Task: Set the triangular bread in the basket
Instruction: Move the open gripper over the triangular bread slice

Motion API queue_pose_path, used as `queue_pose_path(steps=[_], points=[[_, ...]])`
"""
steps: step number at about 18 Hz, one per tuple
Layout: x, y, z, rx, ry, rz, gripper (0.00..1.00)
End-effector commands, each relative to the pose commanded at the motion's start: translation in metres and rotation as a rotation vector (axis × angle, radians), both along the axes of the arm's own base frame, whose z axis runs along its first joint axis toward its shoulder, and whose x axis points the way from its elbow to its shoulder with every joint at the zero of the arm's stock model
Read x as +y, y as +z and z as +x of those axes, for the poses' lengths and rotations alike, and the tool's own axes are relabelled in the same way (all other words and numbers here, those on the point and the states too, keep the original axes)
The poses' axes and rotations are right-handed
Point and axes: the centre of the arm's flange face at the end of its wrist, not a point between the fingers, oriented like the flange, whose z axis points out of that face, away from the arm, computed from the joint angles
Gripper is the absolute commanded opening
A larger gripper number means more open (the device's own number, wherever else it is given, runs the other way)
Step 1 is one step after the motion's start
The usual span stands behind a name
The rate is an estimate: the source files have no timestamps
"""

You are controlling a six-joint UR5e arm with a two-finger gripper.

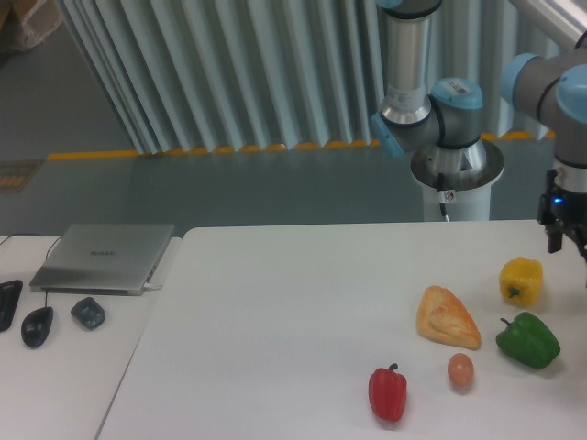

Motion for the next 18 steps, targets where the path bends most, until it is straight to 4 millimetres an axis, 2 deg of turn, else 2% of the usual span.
queue_pose_path(steps=[7, 9, 13, 15, 18], points=[[0.004, -0.007, 0.007, 0.030, 0.025, -0.061, 1.00], [0.004, -0.017, 0.007, 0.011, 0.066, -0.067, 1.00], [0.003, -0.026, 0.011, 0.022, 0.086, -0.050, 1.00], [0.010, -0.032, 0.015, -0.001, 0.204, 0.039, 1.00], [0.020, -0.033, 0.020, -0.011, 0.303, 0.078, 1.00]])
